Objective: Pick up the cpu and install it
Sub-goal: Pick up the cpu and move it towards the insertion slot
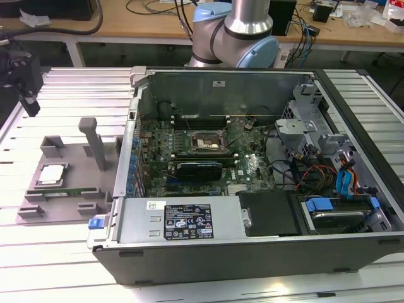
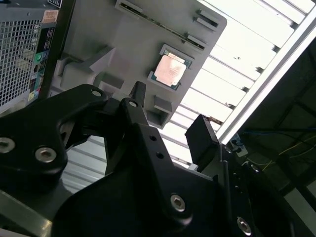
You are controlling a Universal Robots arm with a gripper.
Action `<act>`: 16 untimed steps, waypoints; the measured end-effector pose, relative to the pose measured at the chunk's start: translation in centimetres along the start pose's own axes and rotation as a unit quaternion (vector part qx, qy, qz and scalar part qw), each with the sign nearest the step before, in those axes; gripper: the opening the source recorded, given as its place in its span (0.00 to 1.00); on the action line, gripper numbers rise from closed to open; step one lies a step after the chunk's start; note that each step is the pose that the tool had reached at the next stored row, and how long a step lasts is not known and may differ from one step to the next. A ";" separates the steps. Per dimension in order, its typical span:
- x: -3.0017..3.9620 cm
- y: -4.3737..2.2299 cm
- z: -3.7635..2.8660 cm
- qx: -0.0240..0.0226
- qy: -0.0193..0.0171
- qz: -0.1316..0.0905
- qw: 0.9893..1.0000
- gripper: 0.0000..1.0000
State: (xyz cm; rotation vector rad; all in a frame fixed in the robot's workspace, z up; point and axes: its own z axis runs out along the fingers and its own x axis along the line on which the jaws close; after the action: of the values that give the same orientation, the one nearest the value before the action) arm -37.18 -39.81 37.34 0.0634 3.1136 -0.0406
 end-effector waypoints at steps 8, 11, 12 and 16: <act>0.02 0.02 0.90 0.000 0.000 0.000 1.000 0.60; 0.04 0.03 1.32 0.000 0.000 0.000 1.000 0.60; 0.04 0.03 1.40 0.000 0.000 0.000 1.000 0.60; 0.04 0.04 1.68 0.000 0.000 0.000 1.000 0.60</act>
State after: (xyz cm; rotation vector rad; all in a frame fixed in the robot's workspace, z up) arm -37.18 -39.81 35.66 0.0634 3.1136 -0.0407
